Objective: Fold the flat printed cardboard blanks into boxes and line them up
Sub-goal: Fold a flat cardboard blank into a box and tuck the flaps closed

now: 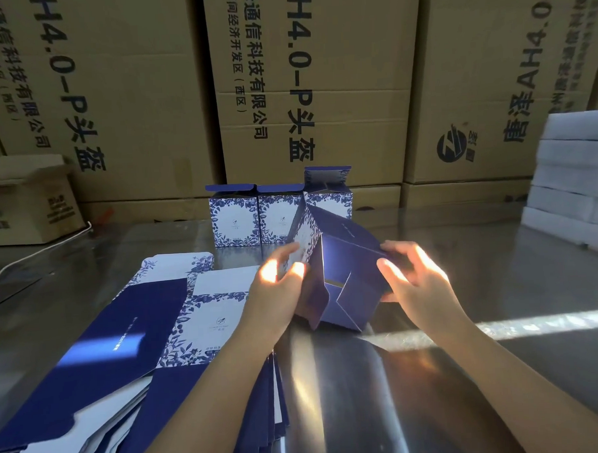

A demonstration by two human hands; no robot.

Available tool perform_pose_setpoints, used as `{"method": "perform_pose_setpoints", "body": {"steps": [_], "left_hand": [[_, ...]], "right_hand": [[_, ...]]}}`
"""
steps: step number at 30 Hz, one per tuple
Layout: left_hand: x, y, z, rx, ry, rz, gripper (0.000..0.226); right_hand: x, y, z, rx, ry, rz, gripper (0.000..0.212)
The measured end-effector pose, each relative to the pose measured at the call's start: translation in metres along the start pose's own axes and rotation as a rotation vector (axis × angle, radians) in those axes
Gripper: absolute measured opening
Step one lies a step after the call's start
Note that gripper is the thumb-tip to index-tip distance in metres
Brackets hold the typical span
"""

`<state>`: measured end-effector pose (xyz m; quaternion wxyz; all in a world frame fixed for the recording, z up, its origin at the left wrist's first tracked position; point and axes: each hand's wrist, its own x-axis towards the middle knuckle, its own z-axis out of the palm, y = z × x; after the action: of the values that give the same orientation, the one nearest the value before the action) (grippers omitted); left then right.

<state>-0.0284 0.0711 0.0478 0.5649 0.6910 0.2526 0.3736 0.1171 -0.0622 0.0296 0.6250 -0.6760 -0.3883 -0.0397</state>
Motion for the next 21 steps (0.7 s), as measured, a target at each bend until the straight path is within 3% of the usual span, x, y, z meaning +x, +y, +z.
{"method": "perform_pose_setpoints", "body": {"steps": [5,8,13,17,21], "left_hand": [[0.000,0.008,-0.010,-0.149,0.158,0.119,0.032],[0.001,0.012,-0.015,-0.143,0.195,0.128,0.030],[-0.002,0.009,-0.012,-0.037,0.102,0.140,0.016],[-0.002,0.006,-0.008,0.065,0.023,0.151,0.015],[-0.001,0.003,-0.007,0.126,-0.002,0.185,0.016]], "right_hand": [[-0.001,0.002,-0.002,0.007,-0.141,0.060,0.006],[-0.002,0.003,0.003,0.052,-0.211,0.170,0.015],[0.004,-0.001,0.001,0.097,-0.203,0.380,0.036],[0.001,0.001,-0.005,-0.022,-0.186,0.340,0.051],[0.000,0.005,-0.006,-0.170,-0.096,0.220,0.047]]}}
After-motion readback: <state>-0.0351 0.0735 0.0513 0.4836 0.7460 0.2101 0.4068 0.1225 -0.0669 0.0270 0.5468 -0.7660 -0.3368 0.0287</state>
